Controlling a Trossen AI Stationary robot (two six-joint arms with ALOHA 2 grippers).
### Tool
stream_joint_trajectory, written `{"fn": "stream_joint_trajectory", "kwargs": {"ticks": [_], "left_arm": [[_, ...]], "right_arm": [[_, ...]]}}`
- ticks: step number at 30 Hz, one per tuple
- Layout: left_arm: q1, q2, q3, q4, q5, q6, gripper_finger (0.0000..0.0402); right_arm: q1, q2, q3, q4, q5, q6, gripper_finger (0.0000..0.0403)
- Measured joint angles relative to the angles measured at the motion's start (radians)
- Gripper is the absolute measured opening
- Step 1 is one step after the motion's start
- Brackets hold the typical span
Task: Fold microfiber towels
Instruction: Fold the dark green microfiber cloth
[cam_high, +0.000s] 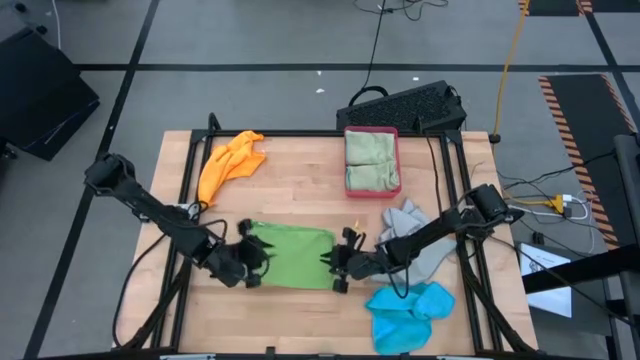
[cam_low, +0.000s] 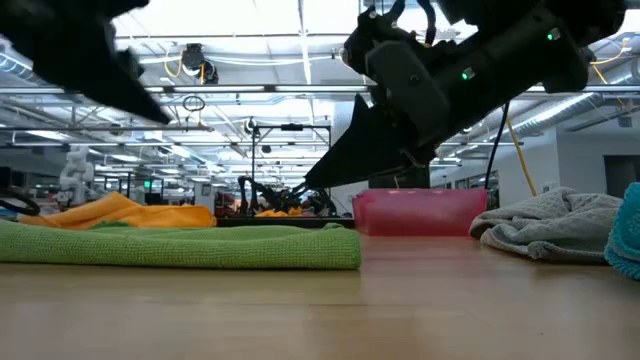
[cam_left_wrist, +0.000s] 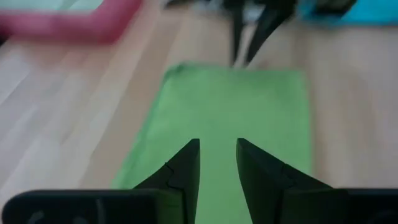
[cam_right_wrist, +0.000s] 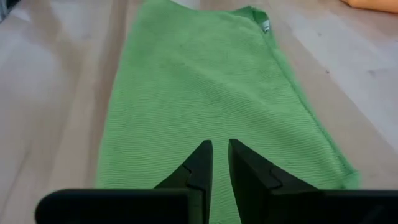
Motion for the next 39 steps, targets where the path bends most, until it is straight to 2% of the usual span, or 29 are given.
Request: {"fn": "stream_joint_trajectory", "kwargs": {"ticks": [5, 8, 13, 18, 26, 33, 39], "left_arm": [[-0.005, 0.092, 0.000, 0.302, 0.063, 0.171, 0.0108], [-0.004, 0.176, 0.026, 0.379, 0.104, 0.206, 0.0108], [-0.003, 0.341, 0.140, 0.374, 0.128, 0.222, 0.0115], [0.011, 0.492, 0.267, 0.378, 0.161, 0.258, 0.0150], [0.074, 0.729, 0.413, 0.374, 0.224, 0.345, 0.0166], [0.108, 0.772, 0.440, 0.378, 0.180, 0.347, 0.0166], [0.136, 0.769, 0.442, 0.333, 0.257, 0.316, 0.0166]], "right_arm": [[0.026, 0.000, 0.000, -0.008, 0.002, 0.029, 0.0042], [0.046, 0.000, 0.000, -0.028, 0.002, 0.051, 0.0042], [0.080, 0.000, 0.000, -0.075, 0.011, 0.072, 0.0042], [0.084, 0.000, -0.001, -0.160, 0.026, 0.111, 0.0042], [0.086, -0.017, -0.001, -0.192, 0.026, 0.047, 0.0042], [0.096, -0.086, -0.001, -0.342, 0.026, 0.052, 0.0042], [0.101, -0.119, -0.001, -0.344, 0.026, 0.021, 0.0042]]}}
